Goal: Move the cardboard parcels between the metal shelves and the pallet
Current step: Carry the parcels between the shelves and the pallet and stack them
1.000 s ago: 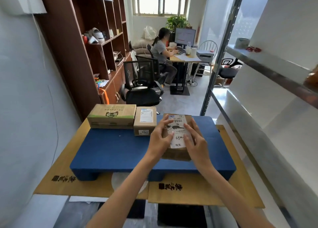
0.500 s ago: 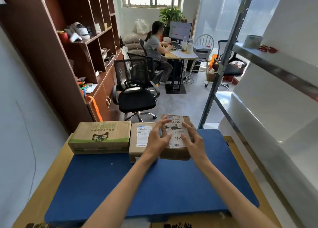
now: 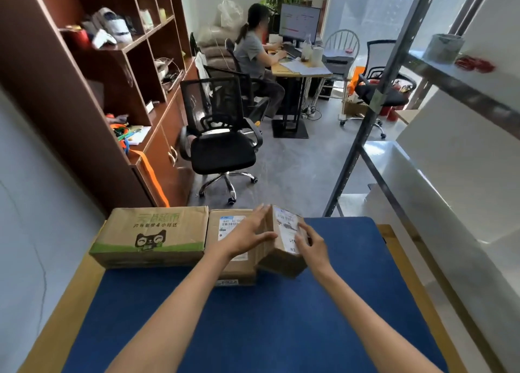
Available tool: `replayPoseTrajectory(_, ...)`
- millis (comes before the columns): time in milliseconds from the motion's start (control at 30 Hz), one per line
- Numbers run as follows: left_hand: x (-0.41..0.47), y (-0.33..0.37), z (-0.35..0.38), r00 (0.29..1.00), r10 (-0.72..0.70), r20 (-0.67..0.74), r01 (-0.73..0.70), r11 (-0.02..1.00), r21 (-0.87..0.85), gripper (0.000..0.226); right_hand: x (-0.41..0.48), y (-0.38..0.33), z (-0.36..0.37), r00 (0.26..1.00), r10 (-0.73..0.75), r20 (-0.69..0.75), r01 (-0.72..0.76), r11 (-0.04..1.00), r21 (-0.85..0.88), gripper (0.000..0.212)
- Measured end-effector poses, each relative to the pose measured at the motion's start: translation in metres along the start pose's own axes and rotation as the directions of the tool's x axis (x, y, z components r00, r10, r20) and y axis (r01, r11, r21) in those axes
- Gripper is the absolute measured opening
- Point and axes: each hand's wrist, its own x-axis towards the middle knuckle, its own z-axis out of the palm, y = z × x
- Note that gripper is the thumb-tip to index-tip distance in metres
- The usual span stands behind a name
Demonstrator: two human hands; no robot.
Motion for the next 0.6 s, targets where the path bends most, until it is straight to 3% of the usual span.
replayPoseTrajectory(167,0.007,-0.010,0.008,0.996,-0.051,-0.068,0.067,0.966,0.251,0.087,0.014,0.015,-0.004,0.996,-0.008,0.089,0.013,0.998,-0.055,0.041)
replayPoseTrajectory(333,-0.005,-0.036,0.005,0.946,-0.285,-0.155,0.325,0.838,0.438,0.090,0.015,0.024,0.001,0.994,0.017,0.107,-0.002,0.990,-0.141,0.053)
replayPoseTrajectory(433,-0.012,-0.050,0.013,0.918,-0.386,-0.096,0.386,0.804,0.452,0.087,0.002,0.026,0.012,0.989,0.105,0.099,-0.098,0.993,-0.073,0.050)
replayPoseTrajectory(600,-0.011,-0.052,0.029,0.911,-0.386,-0.147,0.408,0.792,0.454,0.080,0.014,0.026,0.030,0.991,0.125,0.046,-0.122,0.990,-0.077,0.052)
